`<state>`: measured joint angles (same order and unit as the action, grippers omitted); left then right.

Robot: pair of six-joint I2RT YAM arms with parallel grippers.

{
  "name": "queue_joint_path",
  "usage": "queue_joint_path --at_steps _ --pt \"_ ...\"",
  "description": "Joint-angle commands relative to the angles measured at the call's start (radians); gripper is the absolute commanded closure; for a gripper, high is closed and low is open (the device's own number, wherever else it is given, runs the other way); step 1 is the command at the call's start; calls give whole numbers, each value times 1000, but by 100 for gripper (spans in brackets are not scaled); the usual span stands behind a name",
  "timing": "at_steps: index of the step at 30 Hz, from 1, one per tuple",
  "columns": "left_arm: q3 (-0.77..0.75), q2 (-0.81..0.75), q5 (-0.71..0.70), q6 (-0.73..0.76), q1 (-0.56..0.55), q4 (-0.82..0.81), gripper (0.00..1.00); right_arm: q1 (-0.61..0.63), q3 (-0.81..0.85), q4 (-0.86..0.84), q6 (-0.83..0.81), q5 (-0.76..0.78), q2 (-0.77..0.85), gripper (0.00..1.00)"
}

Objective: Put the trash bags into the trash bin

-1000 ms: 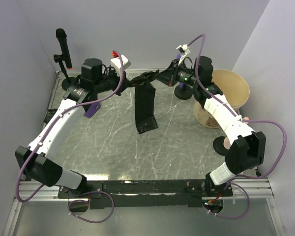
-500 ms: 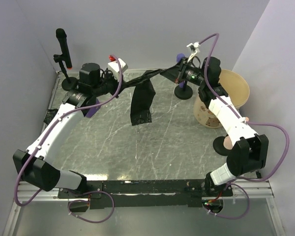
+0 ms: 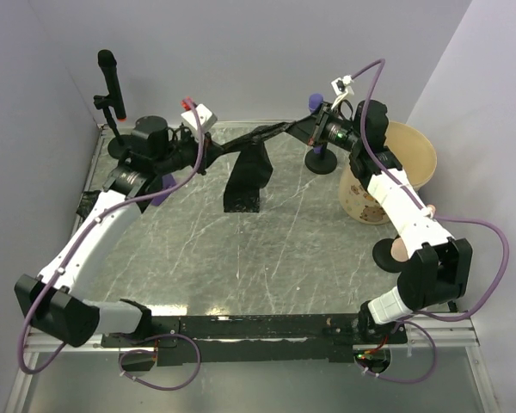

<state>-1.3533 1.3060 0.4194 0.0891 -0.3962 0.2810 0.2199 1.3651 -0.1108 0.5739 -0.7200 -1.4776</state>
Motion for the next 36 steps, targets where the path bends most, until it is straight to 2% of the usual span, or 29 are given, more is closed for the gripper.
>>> queue_joint_path --at_steps 1,4,6,8,12,14,15,16,17,20,21,23,28,36 --pt "107 -126 146 -5 19 -135 99 -36 8 108 -66 195 80 100" --pt "172 -191 150 -20 19 -216 99 -37 26 210 -100 234 82 100" --pt "143 -172 131 -43 19 -181 100 -37 54 282 -141 234 77 77" --pt "119 -157 128 -75 19 -163 99 -39 55 328 -196 188 89 72" --pt "112 -139 139 -122 19 -180 99 -33 72 482 -449 133 152 67" --pt "74 -111 147 -130 19 -154 99 -34 80 508 -550 111 209 58" --pt "50 -94 156 -134 20 -131 99 -34 84 501 -604 35 241 55" --pt "8 -77 177 -132 19 -112 99 -27 91 490 -653 -61 267 47" --pt "-21 -65 192 -129 16 -92 99 4 100 488 -711 -122 290 40" --pt "-59 -45 263 -115 8 -56 99 162 121 554 -891 -20 313 29" --pt "-55 -48 294 -108 8 -55 99 218 120 557 -914 5 307 28" --pt "-41 -57 338 -101 0 -60 99 254 133 547 -893 28 280 28" --pt "-70 -68 406 -26 -27 12 99 285 147 458 -858 53 218 31" --pt "-122 -71 443 31 -41 87 99 323 241 543 -962 -15 134 32"
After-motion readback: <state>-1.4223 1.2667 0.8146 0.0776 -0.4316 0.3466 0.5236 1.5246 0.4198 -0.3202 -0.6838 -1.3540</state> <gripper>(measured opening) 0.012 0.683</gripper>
